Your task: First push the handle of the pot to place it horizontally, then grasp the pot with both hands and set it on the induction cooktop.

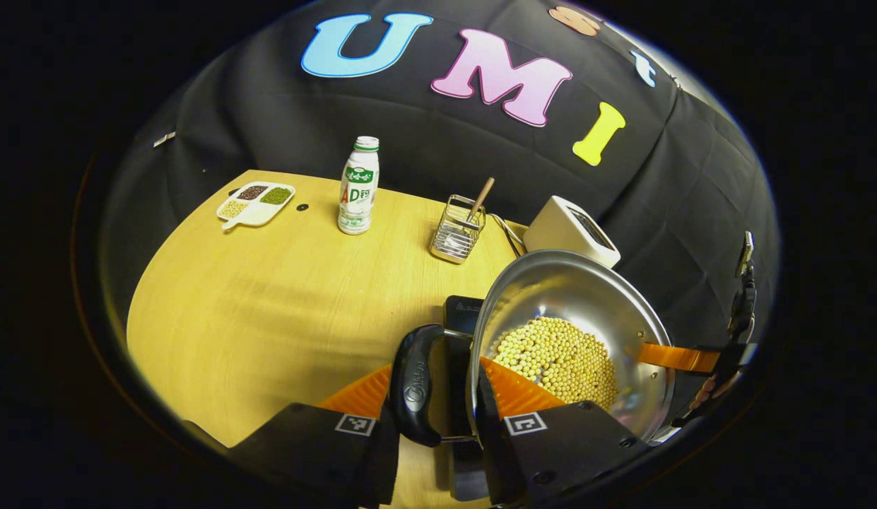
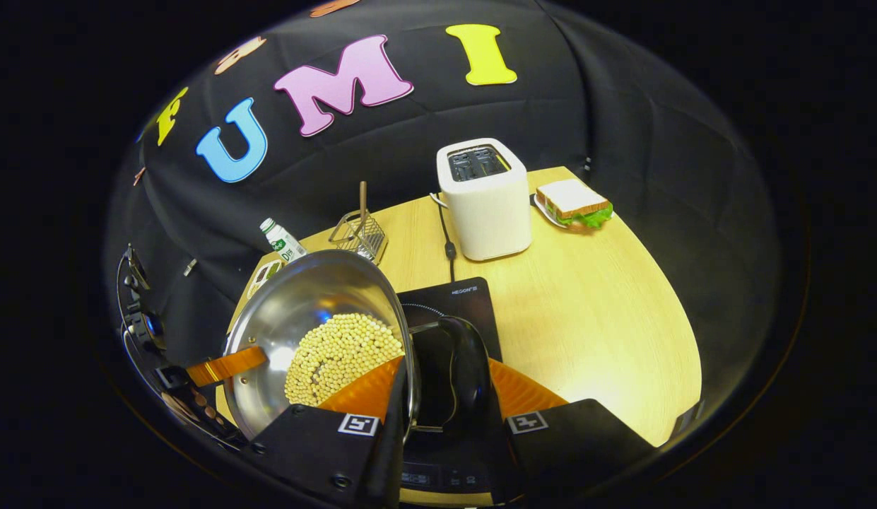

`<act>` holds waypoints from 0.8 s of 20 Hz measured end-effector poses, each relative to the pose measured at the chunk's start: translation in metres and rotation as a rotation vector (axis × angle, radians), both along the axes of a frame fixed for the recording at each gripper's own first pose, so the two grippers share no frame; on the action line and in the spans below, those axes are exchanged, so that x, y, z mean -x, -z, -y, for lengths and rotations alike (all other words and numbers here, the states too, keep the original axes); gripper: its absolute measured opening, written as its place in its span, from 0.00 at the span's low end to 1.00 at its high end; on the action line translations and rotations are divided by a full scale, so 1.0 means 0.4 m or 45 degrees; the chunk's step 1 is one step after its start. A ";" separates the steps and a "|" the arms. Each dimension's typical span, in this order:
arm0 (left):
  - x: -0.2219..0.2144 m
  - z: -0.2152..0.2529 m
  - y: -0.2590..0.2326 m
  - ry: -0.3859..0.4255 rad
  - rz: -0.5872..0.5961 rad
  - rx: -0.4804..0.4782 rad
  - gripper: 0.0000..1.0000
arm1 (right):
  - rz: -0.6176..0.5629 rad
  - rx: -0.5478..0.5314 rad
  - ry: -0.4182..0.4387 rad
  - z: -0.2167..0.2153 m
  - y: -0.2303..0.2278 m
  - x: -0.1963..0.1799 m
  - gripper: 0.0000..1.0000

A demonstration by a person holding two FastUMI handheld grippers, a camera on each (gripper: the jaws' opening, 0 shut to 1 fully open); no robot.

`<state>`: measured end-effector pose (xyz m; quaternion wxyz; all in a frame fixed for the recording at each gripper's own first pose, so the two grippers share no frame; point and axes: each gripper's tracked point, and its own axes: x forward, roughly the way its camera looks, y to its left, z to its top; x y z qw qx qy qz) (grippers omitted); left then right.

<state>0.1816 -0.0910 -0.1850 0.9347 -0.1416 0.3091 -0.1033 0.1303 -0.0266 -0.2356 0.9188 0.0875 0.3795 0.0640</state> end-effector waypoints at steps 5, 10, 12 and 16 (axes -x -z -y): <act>-0.050 0.059 0.046 -0.028 0.008 0.001 0.51 | -0.012 0.007 -0.019 0.053 0.052 -0.060 0.51; -0.084 0.083 0.088 -0.039 -0.004 -0.006 0.51 | -0.061 0.015 -0.025 0.075 0.103 -0.083 0.51; -0.094 0.090 0.100 -0.043 -0.018 -0.009 0.51 | -0.075 0.007 -0.019 0.078 0.120 -0.096 0.51; -0.119 0.089 0.109 -0.035 -0.012 -0.019 0.52 | -0.094 -0.009 -0.017 0.076 0.147 -0.114 0.51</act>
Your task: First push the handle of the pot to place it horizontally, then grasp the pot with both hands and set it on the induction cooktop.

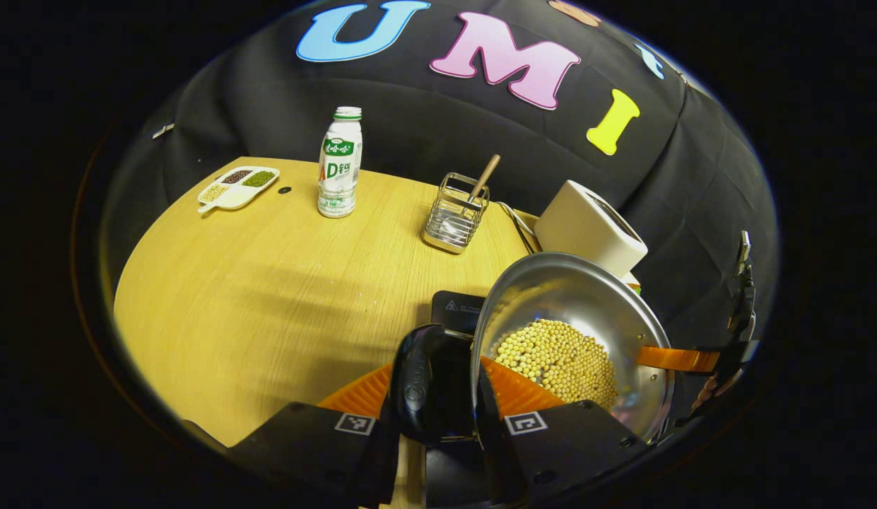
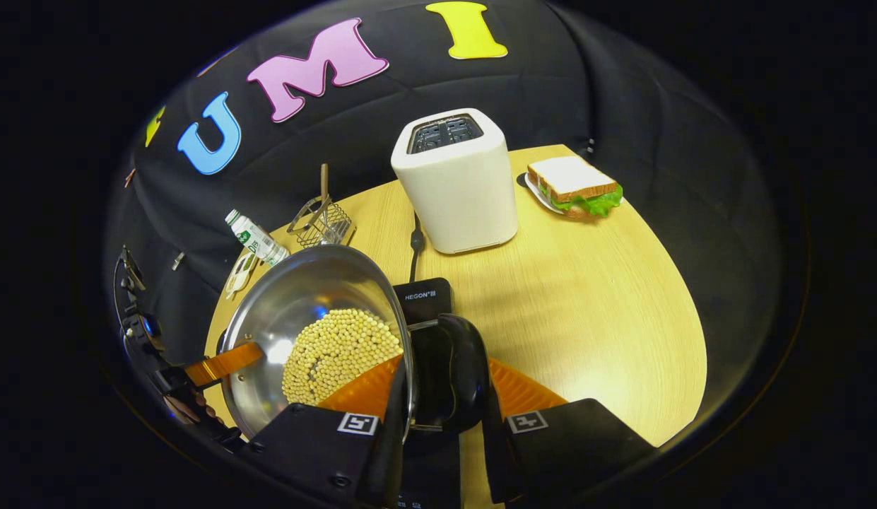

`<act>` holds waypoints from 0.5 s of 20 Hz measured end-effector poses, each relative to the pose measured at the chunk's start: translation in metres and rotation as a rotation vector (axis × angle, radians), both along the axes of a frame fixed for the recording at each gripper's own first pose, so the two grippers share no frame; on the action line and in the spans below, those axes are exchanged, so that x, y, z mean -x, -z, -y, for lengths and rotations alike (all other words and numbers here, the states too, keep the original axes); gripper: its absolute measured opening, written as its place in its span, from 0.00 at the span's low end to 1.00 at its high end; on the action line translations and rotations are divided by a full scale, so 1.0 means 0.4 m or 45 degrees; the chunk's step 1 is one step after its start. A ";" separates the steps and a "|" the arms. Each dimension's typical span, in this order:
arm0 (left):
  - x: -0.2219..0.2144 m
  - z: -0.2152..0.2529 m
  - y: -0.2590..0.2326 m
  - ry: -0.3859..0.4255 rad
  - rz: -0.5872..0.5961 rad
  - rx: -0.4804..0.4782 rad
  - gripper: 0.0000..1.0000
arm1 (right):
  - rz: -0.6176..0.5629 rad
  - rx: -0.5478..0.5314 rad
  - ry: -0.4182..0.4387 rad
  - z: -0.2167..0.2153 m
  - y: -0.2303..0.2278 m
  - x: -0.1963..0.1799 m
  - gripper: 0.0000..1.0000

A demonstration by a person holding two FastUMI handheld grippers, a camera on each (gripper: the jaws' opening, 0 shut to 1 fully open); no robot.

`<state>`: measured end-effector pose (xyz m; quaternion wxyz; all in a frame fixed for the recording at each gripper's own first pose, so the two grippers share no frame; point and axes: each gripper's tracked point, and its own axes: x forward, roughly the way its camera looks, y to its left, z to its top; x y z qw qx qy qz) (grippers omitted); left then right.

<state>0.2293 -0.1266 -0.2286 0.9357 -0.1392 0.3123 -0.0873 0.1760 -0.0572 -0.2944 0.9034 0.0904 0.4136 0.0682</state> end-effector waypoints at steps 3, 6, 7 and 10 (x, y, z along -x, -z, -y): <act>-0.007 -0.003 0.001 -0.010 0.002 0.015 0.52 | 0.014 -0.018 -0.006 0.001 -0.005 -0.008 0.53; 0.001 0.000 0.006 -0.014 -0.014 0.019 0.54 | 0.026 -0.032 -0.014 0.003 -0.004 -0.010 0.48; 0.001 0.000 0.006 -0.017 -0.016 0.015 0.55 | 0.027 -0.032 -0.017 0.005 -0.003 -0.009 0.54; 0.000 -0.002 0.011 -0.027 -0.040 0.005 0.57 | 0.029 -0.034 -0.023 0.007 -0.006 -0.004 0.51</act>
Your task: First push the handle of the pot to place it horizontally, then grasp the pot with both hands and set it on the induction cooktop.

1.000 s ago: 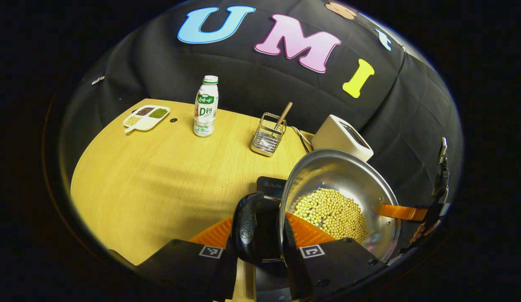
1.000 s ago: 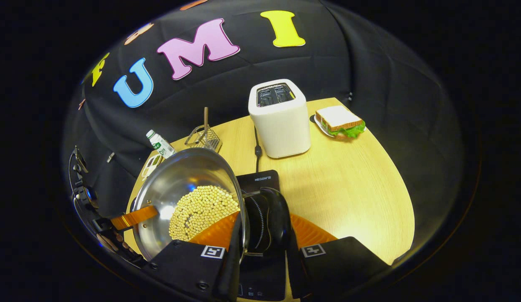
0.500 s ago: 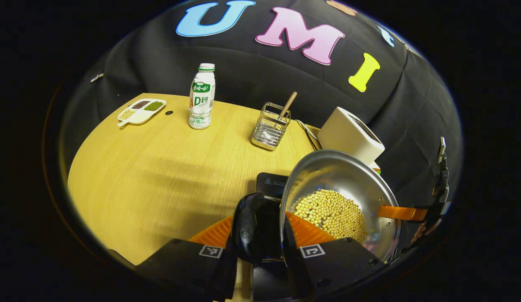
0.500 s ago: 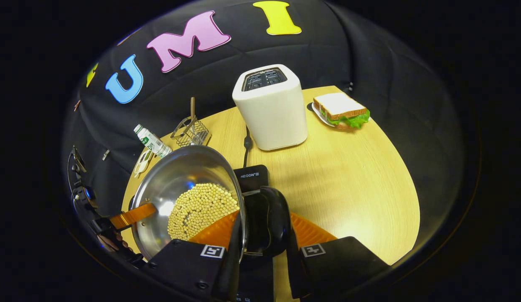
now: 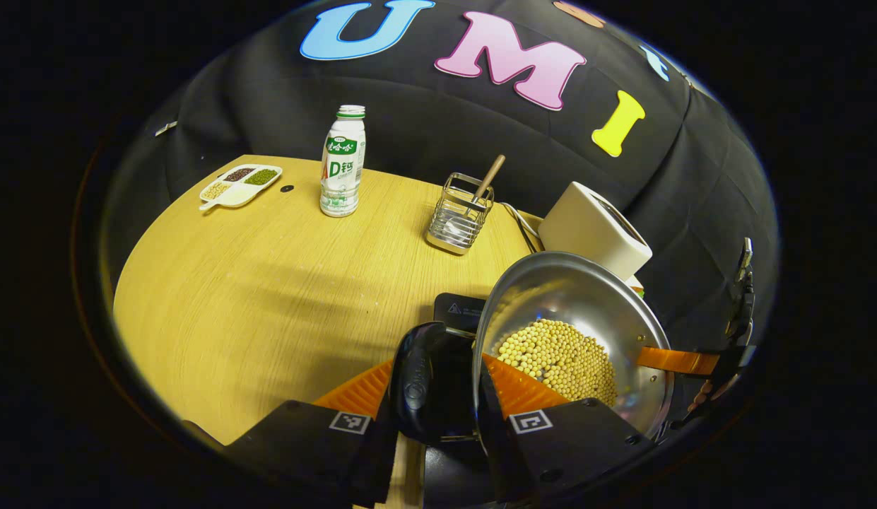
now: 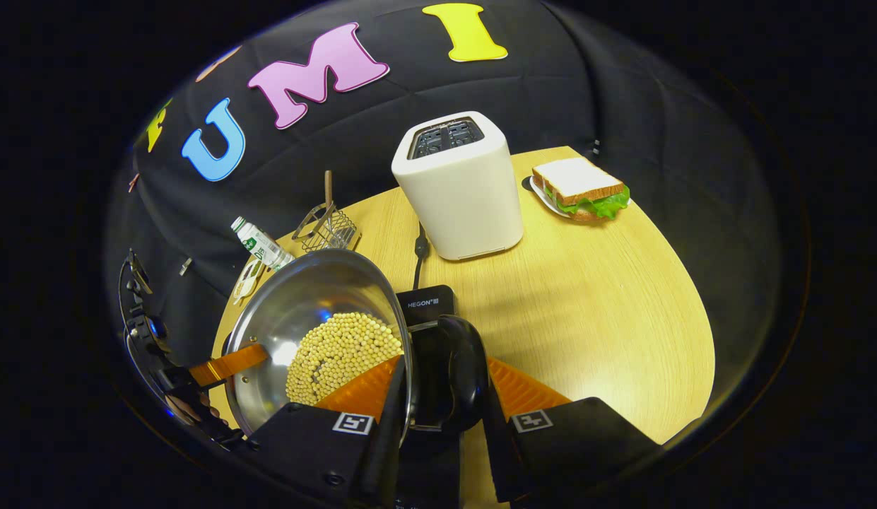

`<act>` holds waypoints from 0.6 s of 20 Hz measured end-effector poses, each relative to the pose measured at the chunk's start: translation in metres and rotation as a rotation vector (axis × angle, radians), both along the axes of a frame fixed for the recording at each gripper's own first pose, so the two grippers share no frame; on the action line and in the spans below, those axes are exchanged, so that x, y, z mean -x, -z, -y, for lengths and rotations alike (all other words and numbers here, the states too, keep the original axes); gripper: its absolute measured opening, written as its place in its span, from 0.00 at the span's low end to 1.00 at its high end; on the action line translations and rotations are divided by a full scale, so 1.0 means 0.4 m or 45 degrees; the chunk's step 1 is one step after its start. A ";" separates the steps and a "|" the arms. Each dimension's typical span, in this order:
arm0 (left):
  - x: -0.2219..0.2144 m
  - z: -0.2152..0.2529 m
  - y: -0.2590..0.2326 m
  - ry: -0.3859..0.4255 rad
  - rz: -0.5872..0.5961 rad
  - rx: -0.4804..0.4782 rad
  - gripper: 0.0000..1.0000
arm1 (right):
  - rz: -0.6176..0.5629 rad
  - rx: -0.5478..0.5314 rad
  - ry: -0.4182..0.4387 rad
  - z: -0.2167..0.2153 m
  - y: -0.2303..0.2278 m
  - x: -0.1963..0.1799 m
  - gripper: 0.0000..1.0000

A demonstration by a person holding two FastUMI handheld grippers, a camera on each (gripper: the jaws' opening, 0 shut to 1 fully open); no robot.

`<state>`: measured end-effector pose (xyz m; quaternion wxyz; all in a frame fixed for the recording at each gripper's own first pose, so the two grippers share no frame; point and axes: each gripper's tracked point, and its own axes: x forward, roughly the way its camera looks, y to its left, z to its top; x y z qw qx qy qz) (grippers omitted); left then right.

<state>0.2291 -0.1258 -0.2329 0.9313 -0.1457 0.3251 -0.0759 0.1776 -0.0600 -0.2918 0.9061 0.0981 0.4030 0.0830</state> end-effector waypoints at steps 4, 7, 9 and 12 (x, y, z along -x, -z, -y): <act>0.003 0.001 0.004 0.004 -0.043 0.002 0.58 | 0.007 -0.004 -0.006 0.001 0.000 0.000 0.58; 0.009 0.015 0.012 0.048 -0.105 -0.011 0.60 | -0.004 -0.006 -0.025 -0.008 0.003 0.006 0.55; 0.013 0.013 0.004 0.026 -0.111 -0.022 0.73 | 0.006 -0.008 -0.021 -0.009 -0.003 0.005 0.74; 0.024 -0.010 -0.003 -0.021 -0.125 -0.080 0.97 | 0.022 -0.014 0.001 -0.005 -0.026 0.017 0.97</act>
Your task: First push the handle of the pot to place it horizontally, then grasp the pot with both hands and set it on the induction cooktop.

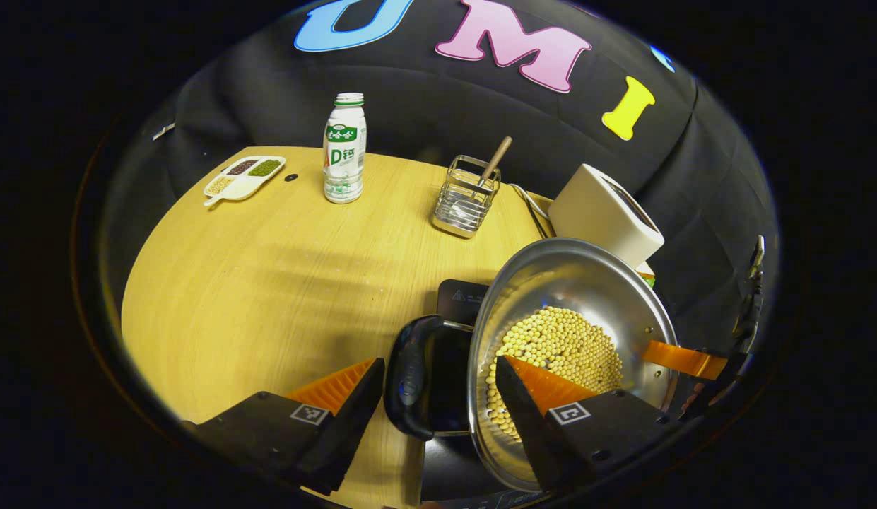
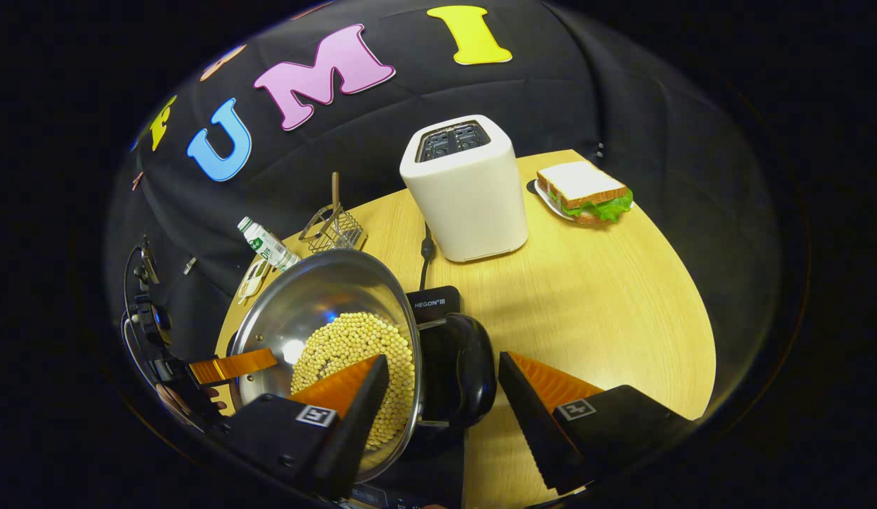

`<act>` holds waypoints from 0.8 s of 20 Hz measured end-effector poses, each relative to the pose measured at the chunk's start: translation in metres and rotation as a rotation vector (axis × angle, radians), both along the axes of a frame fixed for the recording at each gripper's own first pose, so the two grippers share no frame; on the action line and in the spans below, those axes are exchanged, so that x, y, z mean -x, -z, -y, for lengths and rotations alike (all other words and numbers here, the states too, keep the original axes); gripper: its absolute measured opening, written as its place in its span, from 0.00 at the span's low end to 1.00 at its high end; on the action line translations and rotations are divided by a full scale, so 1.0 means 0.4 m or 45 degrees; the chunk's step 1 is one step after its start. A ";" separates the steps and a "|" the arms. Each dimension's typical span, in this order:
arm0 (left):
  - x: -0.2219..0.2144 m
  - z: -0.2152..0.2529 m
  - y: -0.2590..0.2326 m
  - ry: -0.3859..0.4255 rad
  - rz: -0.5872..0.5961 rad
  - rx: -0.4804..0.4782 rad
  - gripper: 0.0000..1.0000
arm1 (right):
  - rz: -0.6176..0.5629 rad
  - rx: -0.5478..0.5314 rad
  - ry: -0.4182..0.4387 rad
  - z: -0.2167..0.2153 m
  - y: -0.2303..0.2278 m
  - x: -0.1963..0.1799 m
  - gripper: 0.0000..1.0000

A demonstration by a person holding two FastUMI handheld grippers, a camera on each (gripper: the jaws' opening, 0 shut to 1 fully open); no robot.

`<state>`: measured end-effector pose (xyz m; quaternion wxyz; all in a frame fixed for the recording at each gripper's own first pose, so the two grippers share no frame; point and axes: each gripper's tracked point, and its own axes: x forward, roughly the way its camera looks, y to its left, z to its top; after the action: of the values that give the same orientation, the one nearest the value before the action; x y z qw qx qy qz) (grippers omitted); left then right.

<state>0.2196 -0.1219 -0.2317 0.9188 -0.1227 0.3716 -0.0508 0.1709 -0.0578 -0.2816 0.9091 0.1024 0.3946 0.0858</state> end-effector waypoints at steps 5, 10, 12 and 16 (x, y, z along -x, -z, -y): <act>0.051 -0.020 -0.085 0.050 0.082 -0.064 0.96 | 0.059 0.037 0.075 0.035 -0.074 0.047 0.99; 0.117 -0.091 -0.224 0.066 0.271 -0.213 0.95 | 0.195 0.123 0.161 0.071 -0.193 0.111 0.99; 0.161 -0.117 -0.300 0.029 0.375 -0.218 0.95 | 0.291 0.166 0.174 0.072 -0.273 0.137 0.99; 0.242 -0.162 -0.449 -0.032 0.594 -0.211 0.95 | 0.566 0.278 0.223 0.065 -0.463 0.175 0.99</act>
<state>0.1228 -0.0572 -0.0522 0.9873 -0.0365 0.1507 -0.0357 0.1009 -0.0839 -0.0963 0.9831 0.0160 0.1818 -0.0158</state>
